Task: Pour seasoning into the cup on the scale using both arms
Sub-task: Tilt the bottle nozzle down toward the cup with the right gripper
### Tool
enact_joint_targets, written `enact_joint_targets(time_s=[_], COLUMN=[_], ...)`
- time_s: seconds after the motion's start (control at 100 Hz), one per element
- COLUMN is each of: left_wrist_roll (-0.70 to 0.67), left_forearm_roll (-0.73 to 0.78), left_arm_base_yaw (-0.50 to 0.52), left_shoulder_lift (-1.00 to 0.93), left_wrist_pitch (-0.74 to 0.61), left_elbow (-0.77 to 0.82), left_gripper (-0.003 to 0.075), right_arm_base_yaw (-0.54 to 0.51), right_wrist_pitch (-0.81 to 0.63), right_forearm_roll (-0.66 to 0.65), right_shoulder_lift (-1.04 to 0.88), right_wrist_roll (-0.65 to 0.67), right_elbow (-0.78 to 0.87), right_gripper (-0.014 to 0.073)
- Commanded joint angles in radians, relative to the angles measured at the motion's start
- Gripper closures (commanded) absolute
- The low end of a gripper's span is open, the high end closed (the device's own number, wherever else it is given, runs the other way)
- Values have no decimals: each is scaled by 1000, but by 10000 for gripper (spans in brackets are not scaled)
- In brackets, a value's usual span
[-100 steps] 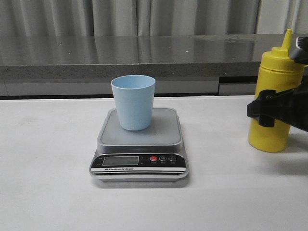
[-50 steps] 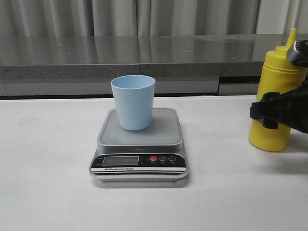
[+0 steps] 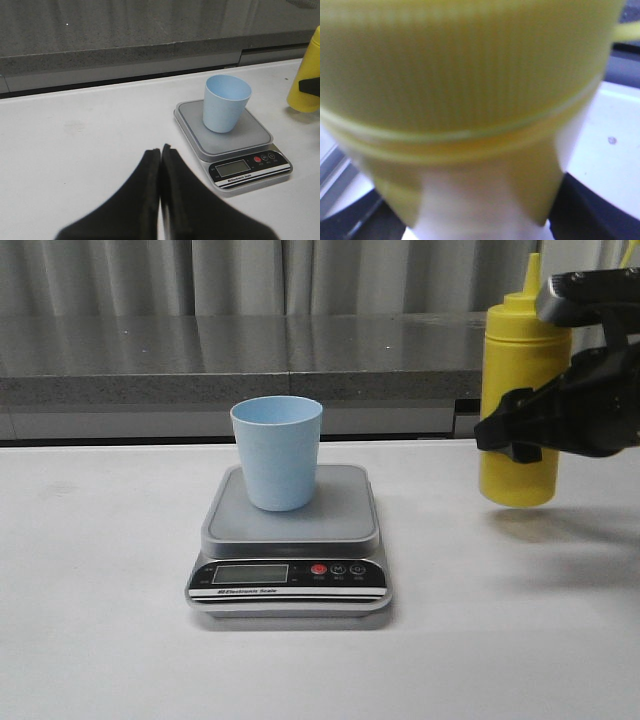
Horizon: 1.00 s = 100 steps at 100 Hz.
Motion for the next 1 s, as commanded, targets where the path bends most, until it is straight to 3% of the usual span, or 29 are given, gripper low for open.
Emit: enact_joint_targets(time_s=[0.0, 0.2, 0.3, 0.65, 0.99], left_wrist_roll=[-9, -9, -9, -9, -9], left_forearm_roll=[-17, -17, -17, -17, -17], left_arm_base_yaw=[2, 2, 2, 2, 2], left_shoulder_lift=[7, 7, 7, 7, 7], left_wrist_pitch=[-78, -78, -78, -78, -78], left_elbow=[-26, -26, -26, -26, -26], left_gripper=[741, 741, 741, 741, 741], right_arm_base_yaw=[17, 85, 129, 216, 225], right_wrist_pitch=[71, 503, 629, 636, 680], right_forearm_roll=[-38, -159, -267, -809, -929], right_shoulder_lift=[-65, -73, -71, -68, -68], right_wrist_roll=[-2, -13, -13, -13, -13], right_elbow=[-85, -297, -382, -429, -430], right_gripper=[349, 349, 349, 349, 349])
